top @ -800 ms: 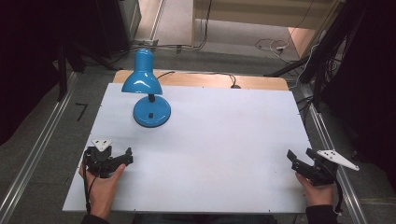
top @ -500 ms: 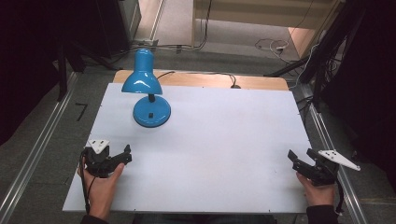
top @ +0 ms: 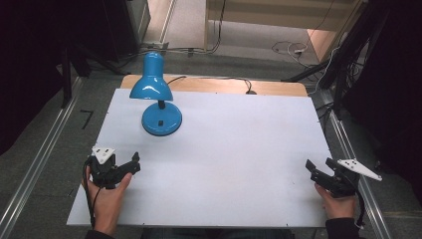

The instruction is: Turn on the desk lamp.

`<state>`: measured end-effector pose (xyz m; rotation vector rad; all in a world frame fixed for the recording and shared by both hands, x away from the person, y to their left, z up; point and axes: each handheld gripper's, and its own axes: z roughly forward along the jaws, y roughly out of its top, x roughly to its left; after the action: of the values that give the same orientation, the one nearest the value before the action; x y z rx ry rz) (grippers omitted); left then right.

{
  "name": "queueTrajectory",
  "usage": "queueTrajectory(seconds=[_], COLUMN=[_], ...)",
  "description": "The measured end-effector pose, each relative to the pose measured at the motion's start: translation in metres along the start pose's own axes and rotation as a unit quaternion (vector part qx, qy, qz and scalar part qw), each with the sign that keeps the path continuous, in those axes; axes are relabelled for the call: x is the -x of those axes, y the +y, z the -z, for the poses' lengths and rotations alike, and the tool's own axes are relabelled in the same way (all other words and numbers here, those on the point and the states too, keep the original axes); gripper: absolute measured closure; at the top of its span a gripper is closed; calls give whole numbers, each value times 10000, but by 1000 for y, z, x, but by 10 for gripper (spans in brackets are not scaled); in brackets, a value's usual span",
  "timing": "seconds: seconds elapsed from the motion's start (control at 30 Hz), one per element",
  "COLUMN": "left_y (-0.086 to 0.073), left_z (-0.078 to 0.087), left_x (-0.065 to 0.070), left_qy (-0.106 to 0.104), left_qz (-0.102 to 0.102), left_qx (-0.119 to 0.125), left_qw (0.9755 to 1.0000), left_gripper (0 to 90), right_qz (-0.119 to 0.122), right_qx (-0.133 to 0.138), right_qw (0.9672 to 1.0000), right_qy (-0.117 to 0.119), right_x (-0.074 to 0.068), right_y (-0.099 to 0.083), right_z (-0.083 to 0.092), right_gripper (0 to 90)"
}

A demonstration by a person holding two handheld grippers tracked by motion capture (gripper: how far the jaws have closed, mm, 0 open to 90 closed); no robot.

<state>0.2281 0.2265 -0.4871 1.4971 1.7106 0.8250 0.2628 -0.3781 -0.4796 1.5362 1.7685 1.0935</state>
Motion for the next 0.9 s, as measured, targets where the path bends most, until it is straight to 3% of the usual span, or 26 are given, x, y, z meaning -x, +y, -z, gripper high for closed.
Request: queueTrajectory(seconds=[0.13,0.9], left_y=[1,7], left_z=[-1,-10], left_x=[0,3], left_qy=[11,-85], left_qz=[-20,-26], left_qx=[11,27], left_qw=[10000,10000], left_gripper=[128,130], right_qz=[-2,56], right_qx=[-1,-47], right_qw=[10000,10000], right_qy=[0,-28], right_x=[0,-1], right_y=[0,0], right_z=[-1,-2], right_gripper=[199,199])
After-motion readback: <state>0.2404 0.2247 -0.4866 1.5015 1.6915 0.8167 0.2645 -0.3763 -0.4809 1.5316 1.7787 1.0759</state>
